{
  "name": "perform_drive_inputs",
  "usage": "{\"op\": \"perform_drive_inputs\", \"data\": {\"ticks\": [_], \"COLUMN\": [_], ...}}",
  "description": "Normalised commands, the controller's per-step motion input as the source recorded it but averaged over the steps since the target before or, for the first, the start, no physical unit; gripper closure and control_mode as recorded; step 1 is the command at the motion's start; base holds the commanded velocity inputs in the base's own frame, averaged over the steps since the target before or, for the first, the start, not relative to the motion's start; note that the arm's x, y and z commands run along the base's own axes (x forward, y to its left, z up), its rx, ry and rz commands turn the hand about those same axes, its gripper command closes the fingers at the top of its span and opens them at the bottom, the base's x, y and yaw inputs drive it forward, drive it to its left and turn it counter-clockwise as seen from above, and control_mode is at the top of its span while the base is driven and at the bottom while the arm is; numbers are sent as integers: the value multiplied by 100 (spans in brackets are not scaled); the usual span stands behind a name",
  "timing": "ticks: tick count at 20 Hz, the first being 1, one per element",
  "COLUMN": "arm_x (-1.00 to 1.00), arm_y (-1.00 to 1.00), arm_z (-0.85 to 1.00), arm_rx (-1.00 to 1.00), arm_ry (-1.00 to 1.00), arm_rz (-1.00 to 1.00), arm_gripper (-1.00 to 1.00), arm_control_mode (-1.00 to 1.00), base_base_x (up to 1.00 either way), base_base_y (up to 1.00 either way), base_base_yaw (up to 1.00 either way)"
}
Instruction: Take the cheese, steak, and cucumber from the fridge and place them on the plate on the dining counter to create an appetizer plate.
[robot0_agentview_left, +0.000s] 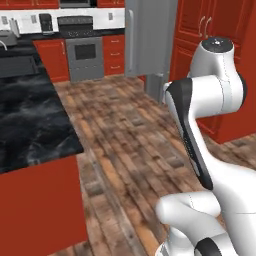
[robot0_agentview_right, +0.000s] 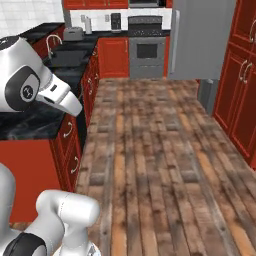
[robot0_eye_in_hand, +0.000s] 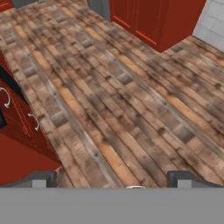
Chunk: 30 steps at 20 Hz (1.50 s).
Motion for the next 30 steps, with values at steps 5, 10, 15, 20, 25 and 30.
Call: {"op": "perform_drive_inputs", "data": {"ticks": [5,10,15,20,25,30], "arm_x": [0,0,0,0,0,0], "arm_y": [0,0,0,0,0,0], "arm_z": [0,0,0,0,0,0], "arm_rx": [0,0,0,0,0,0], "arm_ry": [0,0,0,0,0,0], "arm_rz": [0,0,0,0,0,0], "arm_gripper": [-100,-100,-100,-100,-100,-100], "arm_control_mode": [100,100,100,100,100,100], "base_base_x": [74,82,97,100,100,100], "base_base_y": [-66,-70,-75,-87,-91,-73], "base_base_yaw": [45,42,36,21,10,2]}}
